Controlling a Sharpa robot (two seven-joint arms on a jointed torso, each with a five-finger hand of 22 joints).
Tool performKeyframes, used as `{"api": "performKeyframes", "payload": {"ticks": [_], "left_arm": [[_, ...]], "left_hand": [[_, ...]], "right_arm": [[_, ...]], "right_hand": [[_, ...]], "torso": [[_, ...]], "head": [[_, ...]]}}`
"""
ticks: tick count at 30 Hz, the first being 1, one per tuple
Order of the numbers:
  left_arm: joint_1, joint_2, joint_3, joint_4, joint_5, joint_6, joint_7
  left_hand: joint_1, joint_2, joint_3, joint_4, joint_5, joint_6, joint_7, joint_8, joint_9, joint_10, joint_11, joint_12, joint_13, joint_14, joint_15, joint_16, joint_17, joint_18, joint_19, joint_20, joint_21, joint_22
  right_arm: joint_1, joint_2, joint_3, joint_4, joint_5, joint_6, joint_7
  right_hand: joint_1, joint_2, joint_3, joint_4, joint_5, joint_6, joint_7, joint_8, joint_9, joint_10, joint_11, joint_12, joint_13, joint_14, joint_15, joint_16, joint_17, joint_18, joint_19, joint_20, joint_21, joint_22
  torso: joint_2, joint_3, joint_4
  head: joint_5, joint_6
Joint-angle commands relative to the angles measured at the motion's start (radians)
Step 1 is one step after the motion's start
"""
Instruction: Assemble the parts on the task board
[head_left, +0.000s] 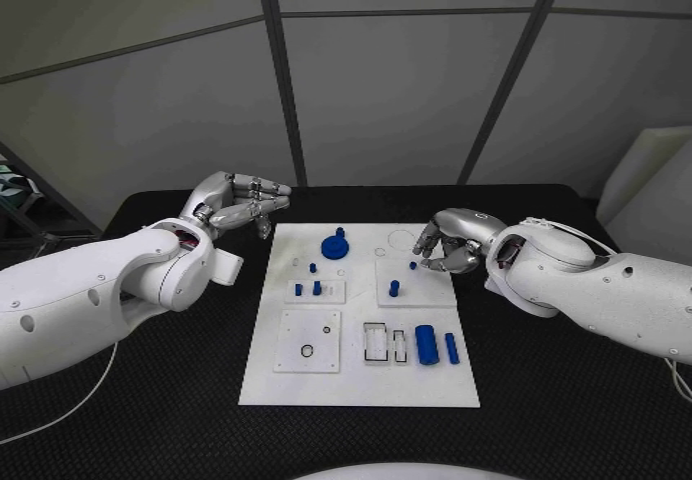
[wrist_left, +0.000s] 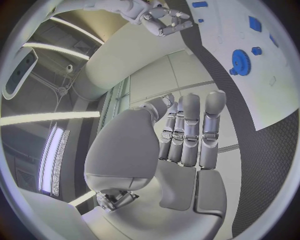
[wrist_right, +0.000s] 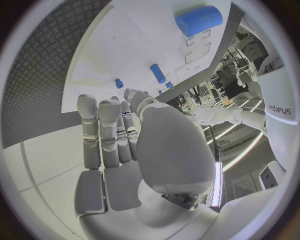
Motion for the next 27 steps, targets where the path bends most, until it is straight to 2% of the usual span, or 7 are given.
{"api": "performKeyframes", "payload": {"ticks": [1, 11, 18, 27], "left_arm": [[0.0, -0.002, 0.0, 0.01, 0.16, -0.051, 0.109], [-0.001, -0.004, 0.0, 0.019, 0.192, -0.038, 0.121], [-0.002, -0.005, 0.0, 0.02, 0.197, -0.032, 0.121], [-0.002, -0.004, 0.0, 0.02, 0.199, -0.024, 0.116]], "left_hand": [[0.004, 0.013, -0.001, 0.002, -0.001, -0.004, 0.002, 0.001, -0.002, 0.0, -0.004, 0.006, 0.002, -0.008, -0.001, -0.007, -0.003, 0.029, -0.01, 0.001, -0.009, -0.005], [0.008, 0.016, -0.002, -0.002, -0.001, -0.005, 0.003, 0.001, -0.002, -0.006, -0.003, 0.011, 0.003, -0.012, 0.0, -0.011, -0.009, 0.033, -0.021, 0.001, -0.032, -0.022], [0.007, 0.016, -0.003, -0.002, -0.002, -0.005, 0.004, 0.0, -0.003, -0.007, -0.003, 0.013, 0.003, -0.014, 0.0, -0.013, -0.011, 0.034, -0.024, 0.001, -0.039, -0.026], [0.006, 0.017, -0.005, -0.002, -0.002, -0.005, 0.004, 0.001, -0.003, -0.009, -0.002, 0.015, 0.003, -0.015, 0.001, -0.015, -0.013, 0.035, -0.028, 0.002, -0.048, -0.032]], "right_arm": [[-0.003, 0.006, -0.003, 0.005, -0.094, -0.012, -0.034], [-0.016, 0.039, -0.006, -0.02, -0.122, -0.012, -0.053], [-0.018, 0.056, -0.007, -0.037, -0.13, -0.015, -0.06], [-0.019, 0.075, -0.007, -0.054, -0.131, 0.018, -0.066]], "right_hand": [[0.003, -0.015, 0.017, -0.006, 0.008, -0.017, 0.002, -0.002, 0.001, -0.019, 0.005, -0.013, 0.0, 0.029, 0.01, 0.005, -0.004, -0.01, -0.006, 0.0, 0.008, 0.006], [-0.007, -0.017, 0.034, -0.005, -0.006, -0.029, 0.006, -0.001, 0.001, -0.038, 0.011, -0.026, -0.001, 0.025, 0.015, 0.054, 0.032, -0.014, -0.004, 0.006, 0.037, 0.04], [-0.011, -0.014, 0.042, -0.003, -0.013, -0.029, 0.007, 0.0, 0.001, -0.038, 0.011, -0.026, 0.0, 0.028, 0.016, 0.088, 0.06, -0.018, 0.008, 0.008, 0.061, 0.069], [-0.008, -0.005, 0.062, -0.007, -0.03, -0.019, 0.005, 0.004, 0.004, -0.025, 0.009, -0.02, 0.001, 0.033, 0.014, 0.147, 0.107, -0.027, 0.034, 0.008, 0.107, 0.124]], "torso": [[0.0, 0.0005, 0.0008], [0.001, 0.0011, 0.0023], [0.001, 0.001, 0.0017], [0.001, 0.0011, 0.0013]], "head": [[-0.003, -0.003], [-0.008, -0.002], [-0.005, -0.004], [-0.004, -0.009]]}}
